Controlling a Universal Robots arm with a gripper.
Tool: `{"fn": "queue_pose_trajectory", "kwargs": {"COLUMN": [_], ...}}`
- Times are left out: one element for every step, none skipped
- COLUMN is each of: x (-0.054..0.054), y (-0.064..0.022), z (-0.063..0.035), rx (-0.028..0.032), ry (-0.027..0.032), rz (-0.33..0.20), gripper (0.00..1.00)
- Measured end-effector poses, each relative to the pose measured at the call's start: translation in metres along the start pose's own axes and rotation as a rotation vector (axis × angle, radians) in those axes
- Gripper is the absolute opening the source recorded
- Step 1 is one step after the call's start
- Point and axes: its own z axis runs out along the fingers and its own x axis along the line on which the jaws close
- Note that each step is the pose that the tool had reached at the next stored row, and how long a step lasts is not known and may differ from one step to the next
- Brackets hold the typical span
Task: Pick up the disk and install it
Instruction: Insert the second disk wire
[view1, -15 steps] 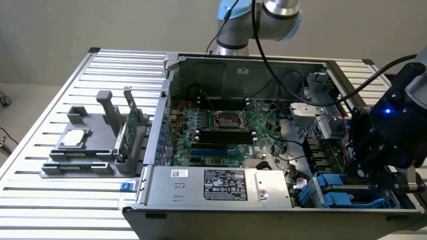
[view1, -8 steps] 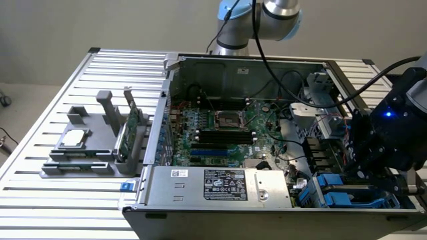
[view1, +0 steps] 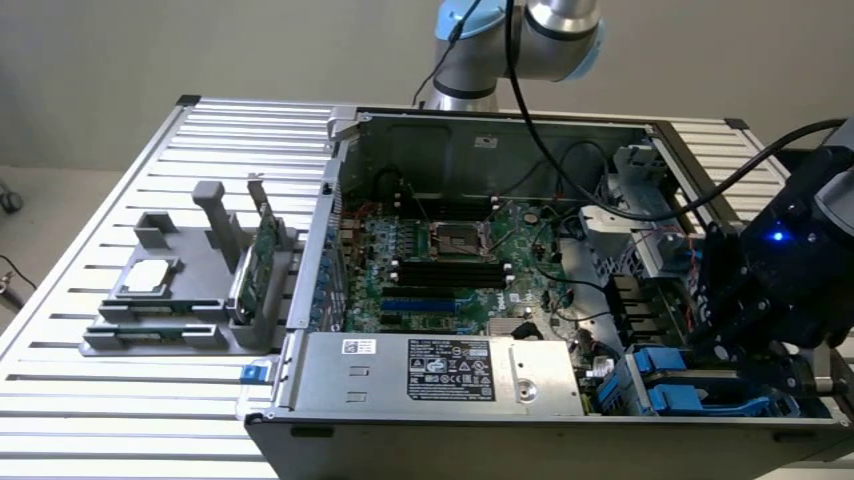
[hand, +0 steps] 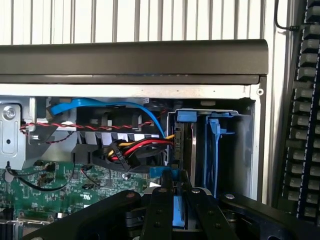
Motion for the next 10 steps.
{"fn": "queue_pose_trajectory", "kwargs": {"x": [-0.0004, -0.0008, -0.0011, -0.0015, -0.0017, -0.0019, -0.0022, -0.0025, -0.0026, -0.0029], "y": [0.0, 0.0001, 0.0002, 0.0003, 0.0004, 0.0004, 0.0004, 0.0004, 0.0005, 0.0005], "z": [0.0004, 0.0007, 0.0013, 0.0019, 0.0021, 0.0023, 0.0028, 0.0031, 0.0035, 0.004], "rx": [0.0001, 0.0001, 0.0, 0.0001, 0.0002, 0.0002, 0.0002, 0.0002, 0.0003, 0.0004], "ry": [0.001, 0.0021, 0.0041, 0.0058, 0.0068, 0.0081, 0.0096, 0.0103, 0.011, 0.0115], "rz": [0.0, 0.0, 0.0, 0.0, 0.001, 0.001, 0.001, 0.001, 0.001, 0.001], "gripper": [0.16, 0.16, 0.16, 0.16, 0.16, 0.16, 0.16, 0.16, 0.16, 0.16]}}
